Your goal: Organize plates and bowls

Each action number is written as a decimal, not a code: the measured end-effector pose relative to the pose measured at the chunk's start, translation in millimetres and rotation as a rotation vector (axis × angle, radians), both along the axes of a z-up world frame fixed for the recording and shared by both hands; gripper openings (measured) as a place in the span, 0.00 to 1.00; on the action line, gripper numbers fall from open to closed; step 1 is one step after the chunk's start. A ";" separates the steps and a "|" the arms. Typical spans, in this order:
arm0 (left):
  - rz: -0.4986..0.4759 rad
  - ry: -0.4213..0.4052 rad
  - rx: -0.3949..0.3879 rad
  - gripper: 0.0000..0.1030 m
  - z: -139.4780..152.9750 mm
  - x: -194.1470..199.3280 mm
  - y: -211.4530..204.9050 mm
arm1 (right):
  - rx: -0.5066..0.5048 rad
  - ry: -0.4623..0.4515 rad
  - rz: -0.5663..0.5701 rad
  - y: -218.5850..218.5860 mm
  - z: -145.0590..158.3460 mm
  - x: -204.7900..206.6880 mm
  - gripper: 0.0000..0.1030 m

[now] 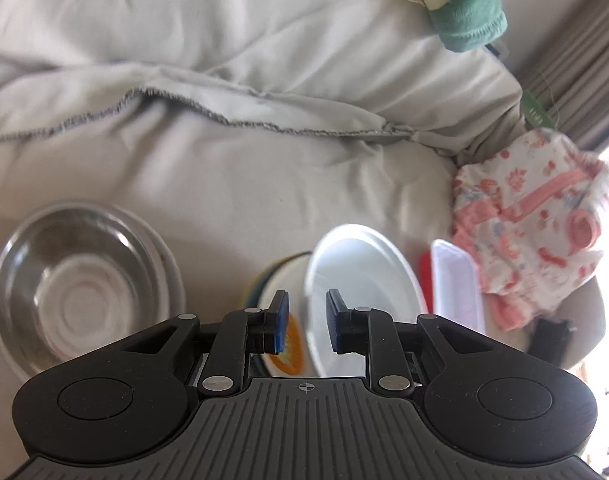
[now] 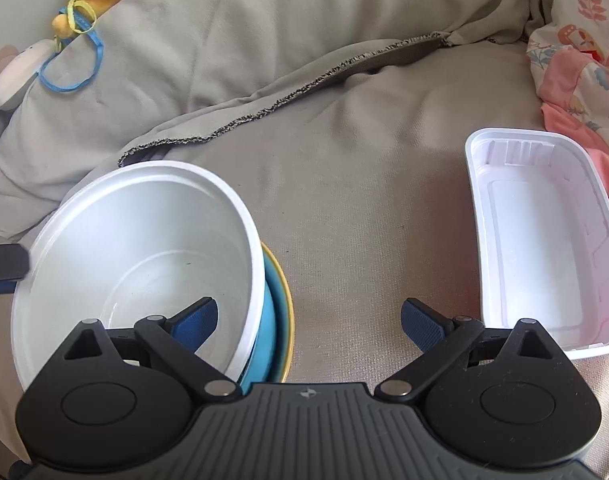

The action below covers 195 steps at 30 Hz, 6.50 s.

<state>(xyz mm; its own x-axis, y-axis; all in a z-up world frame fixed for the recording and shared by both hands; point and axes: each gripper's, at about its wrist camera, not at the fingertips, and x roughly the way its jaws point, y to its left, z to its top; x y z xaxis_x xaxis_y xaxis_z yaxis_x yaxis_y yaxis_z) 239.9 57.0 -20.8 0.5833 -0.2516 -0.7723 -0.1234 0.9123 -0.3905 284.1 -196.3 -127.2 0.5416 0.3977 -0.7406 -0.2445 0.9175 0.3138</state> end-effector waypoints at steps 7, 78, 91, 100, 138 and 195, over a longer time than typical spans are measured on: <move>-0.024 0.007 0.094 0.29 -29.0 0.9 -2.4 | -0.036 -0.008 0.104 16.9 -5.5 -5.7 0.96; -0.004 0.158 -0.102 0.42 -91.0 -70.6 32.2 | 0.240 0.246 0.126 7.9 -40.1 -42.1 1.00; 0.000 0.156 -0.086 0.40 -90.5 -73.2 28.3 | 0.318 0.281 0.175 7.0 -44.7 -40.3 1.00; -0.008 0.144 -0.063 0.41 -91.0 -73.3 22.6 | -0.061 -0.059 0.130 30.3 -11.3 -67.7 0.91; -0.037 0.192 -0.078 0.40 -100.9 -77.4 22.6 | 0.012 0.098 0.268 42.2 -9.3 -65.9 0.65; -0.077 0.206 -0.089 0.48 -107.6 -59.1 15.1 | 0.060 0.214 0.257 38.2 -13.2 -50.8 0.58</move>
<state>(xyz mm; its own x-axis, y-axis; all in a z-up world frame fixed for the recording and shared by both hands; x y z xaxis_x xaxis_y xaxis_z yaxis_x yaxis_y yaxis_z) 180.8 72.0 -128.5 0.3916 -0.3615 -0.8461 -0.1399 0.8855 -0.4431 233.3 -158.2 -140.4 0.2530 0.5477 -0.7975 -0.3882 0.8125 0.4349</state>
